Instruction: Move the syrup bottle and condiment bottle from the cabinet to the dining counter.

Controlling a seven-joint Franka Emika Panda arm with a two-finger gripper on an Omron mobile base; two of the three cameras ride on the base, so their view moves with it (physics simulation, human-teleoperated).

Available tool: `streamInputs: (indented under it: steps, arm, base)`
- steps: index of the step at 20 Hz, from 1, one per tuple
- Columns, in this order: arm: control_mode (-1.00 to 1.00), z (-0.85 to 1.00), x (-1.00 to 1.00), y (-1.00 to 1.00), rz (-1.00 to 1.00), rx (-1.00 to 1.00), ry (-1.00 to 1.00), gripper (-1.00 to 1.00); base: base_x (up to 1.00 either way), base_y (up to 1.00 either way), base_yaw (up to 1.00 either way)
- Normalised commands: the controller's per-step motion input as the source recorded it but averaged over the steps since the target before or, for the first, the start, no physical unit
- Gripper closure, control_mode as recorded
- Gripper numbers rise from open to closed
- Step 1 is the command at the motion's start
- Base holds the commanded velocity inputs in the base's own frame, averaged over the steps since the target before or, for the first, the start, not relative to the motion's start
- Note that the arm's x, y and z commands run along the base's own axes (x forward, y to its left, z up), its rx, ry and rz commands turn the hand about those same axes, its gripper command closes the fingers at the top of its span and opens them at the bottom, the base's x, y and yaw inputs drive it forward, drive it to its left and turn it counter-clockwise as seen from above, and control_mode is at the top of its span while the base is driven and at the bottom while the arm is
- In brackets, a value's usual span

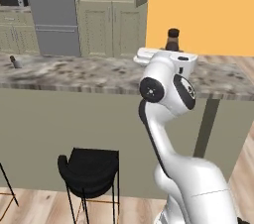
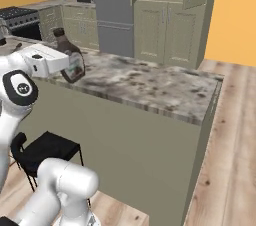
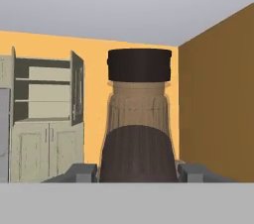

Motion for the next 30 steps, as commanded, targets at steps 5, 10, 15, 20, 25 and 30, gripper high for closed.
streamInputs:
  steps: [5, 10, 15, 20, 25, 30]
  arm:
    - [-1.00, -0.19, 0.67, -0.04, -0.04, 0.00, 0.00, 1.00]
    - [-1.00, -0.36, 0.35, -0.15, 0.02, 0.07, 0.00, 1.00]
    - [-1.00, -0.23, 0.18, -0.13, 0.15, 0.15, -0.02, 1.00]
    - [-1.00, -0.01, 0.41, -0.11, 0.17, 0.15, -0.07, 1.00]
    - [-1.00, -0.01, 0.56, 0.00, 0.08, 0.04, -0.03, 1.00]
    - [-1.00, -0.22, 0.36, 0.04, 0.00, -0.01, 0.00, 1.00]
  base:
    - [0.00, 0.00, 0.00]
    - [0.00, 0.00, 0.00]
    - [0.00, 0.00, 0.00]
    - [0.00, 0.00, 0.00]
    - [0.00, 0.00, 0.00]
    - [0.00, 0.00, 0.00]
